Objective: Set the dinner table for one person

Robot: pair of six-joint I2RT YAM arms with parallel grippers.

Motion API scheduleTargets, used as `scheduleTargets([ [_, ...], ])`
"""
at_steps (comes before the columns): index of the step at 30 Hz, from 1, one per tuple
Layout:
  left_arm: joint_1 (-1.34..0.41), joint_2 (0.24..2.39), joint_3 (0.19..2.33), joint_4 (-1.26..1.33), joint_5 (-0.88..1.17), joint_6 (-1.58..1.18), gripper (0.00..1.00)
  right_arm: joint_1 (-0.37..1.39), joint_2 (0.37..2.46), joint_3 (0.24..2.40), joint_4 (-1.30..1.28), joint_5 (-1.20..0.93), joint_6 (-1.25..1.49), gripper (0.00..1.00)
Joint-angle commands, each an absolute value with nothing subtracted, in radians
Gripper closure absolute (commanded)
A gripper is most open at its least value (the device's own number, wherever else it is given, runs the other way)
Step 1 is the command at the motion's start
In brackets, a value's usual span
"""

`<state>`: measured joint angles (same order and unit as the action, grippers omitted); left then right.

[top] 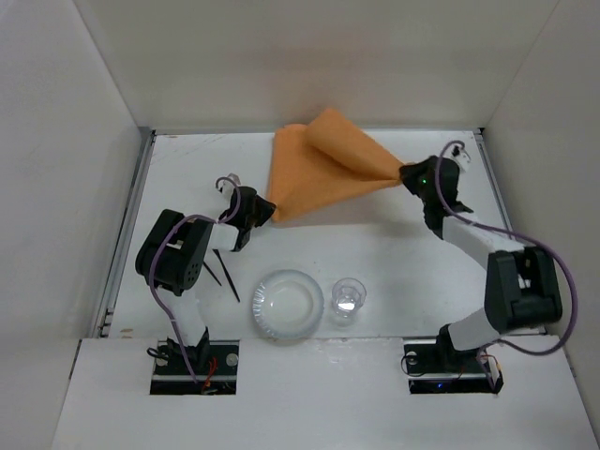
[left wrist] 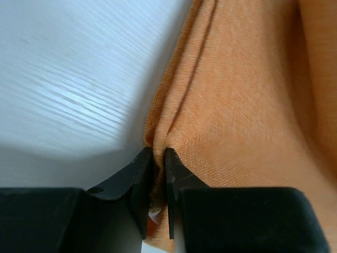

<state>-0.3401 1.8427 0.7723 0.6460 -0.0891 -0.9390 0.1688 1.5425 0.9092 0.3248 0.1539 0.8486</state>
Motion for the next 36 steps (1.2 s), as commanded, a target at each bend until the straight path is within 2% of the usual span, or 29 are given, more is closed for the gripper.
scheduleTargets([
  [1,-0.34,1.87,0.742,0.597,-0.117,-0.931,0.96,0.114,1.428,0.717,0.422,0.287,0.923,0.9],
  [4,-0.341,1.862,0.739,0.595,-0.114,-0.936,0.96,0.09,1.41,0.617,0.397,0.342,0.956,0.89],
  [8,-0.34,1.825,0.706,0.6,-0.121,-0.945,0.96,0.091,1.424,0.592,0.319,0.364,0.954,0.87],
  [14,-0.341,1.753,0.634,0.601,-0.156,-0.96,0.97,0.192,1.393,0.592,0.204,0.416,0.907,0.82],
  [24,-0.304,1.495,0.445,0.575,-0.258,-0.951,0.98,0.245,1.336,0.603,0.051,0.462,0.787,0.78],
  [26,-0.311,1.415,0.416,0.548,-0.294,-0.936,0.96,0.278,1.306,0.592,0.037,0.463,0.781,0.75],
  [30,-0.323,1.283,0.411,0.47,-0.337,-0.89,0.85,0.326,1.229,0.561,0.005,0.472,0.772,0.53],
  [33,-0.327,1.194,0.417,0.443,-0.379,-0.851,0.75,0.334,1.146,0.566,-0.032,0.523,0.732,0.47],
  [36,-0.364,1.155,0.454,0.405,-0.429,-0.827,0.71,0.37,1.088,0.587,-0.032,0.589,0.71,0.43],
])
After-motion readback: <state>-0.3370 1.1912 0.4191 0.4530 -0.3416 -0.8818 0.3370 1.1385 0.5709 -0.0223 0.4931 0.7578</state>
